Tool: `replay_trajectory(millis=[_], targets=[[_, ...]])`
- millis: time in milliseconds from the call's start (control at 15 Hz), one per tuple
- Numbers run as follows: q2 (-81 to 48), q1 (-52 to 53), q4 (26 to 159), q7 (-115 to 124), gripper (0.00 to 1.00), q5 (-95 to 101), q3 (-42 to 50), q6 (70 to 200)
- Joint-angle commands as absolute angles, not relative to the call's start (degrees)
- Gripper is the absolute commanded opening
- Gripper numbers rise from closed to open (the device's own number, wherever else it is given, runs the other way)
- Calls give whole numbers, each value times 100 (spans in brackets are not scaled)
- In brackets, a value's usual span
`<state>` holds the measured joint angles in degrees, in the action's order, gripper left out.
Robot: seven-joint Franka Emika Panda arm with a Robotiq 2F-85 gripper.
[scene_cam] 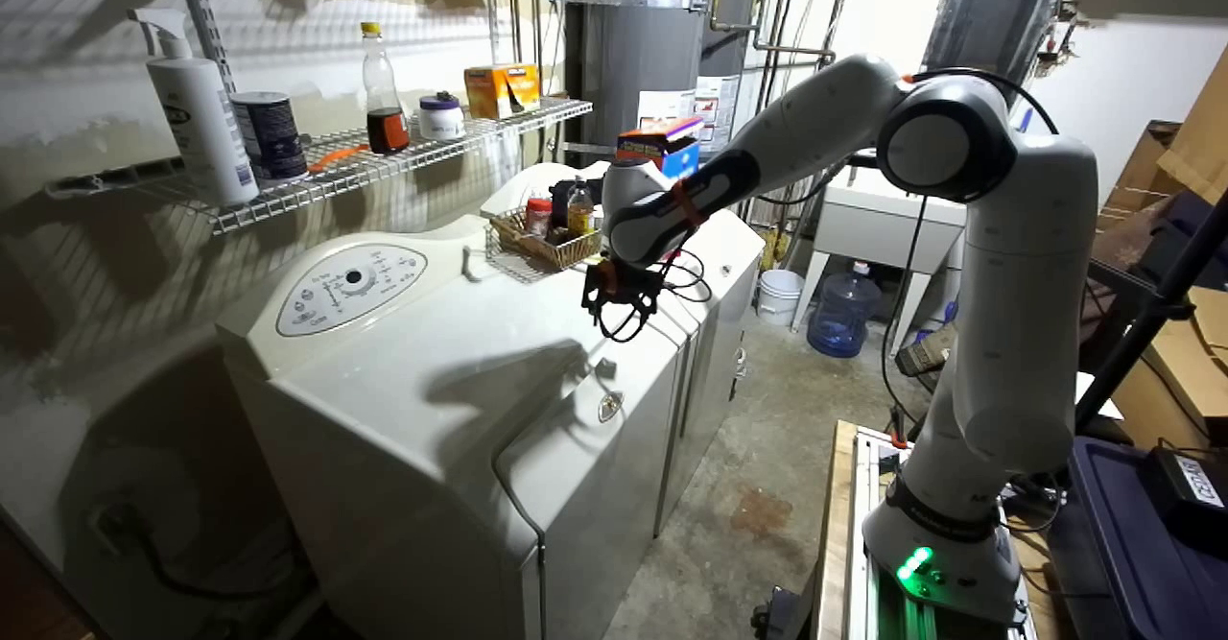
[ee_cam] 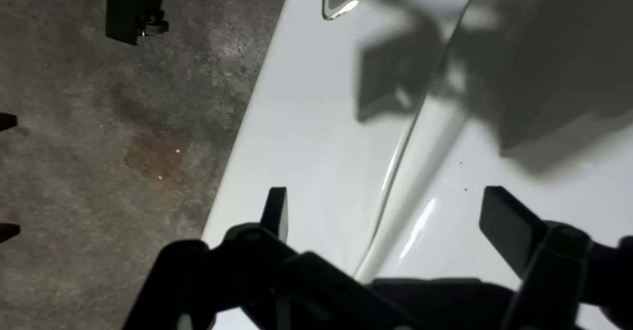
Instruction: Open the machine on the left.
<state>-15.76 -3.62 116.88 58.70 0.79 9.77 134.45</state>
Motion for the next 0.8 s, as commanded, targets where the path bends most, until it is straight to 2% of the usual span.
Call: replay_trajectory(millis=[0,733], targets=[[-1855,-387,11633,5979,100,45,1069,13475],[-2428,-488,11513,5877,100,-299,1148,13947]])
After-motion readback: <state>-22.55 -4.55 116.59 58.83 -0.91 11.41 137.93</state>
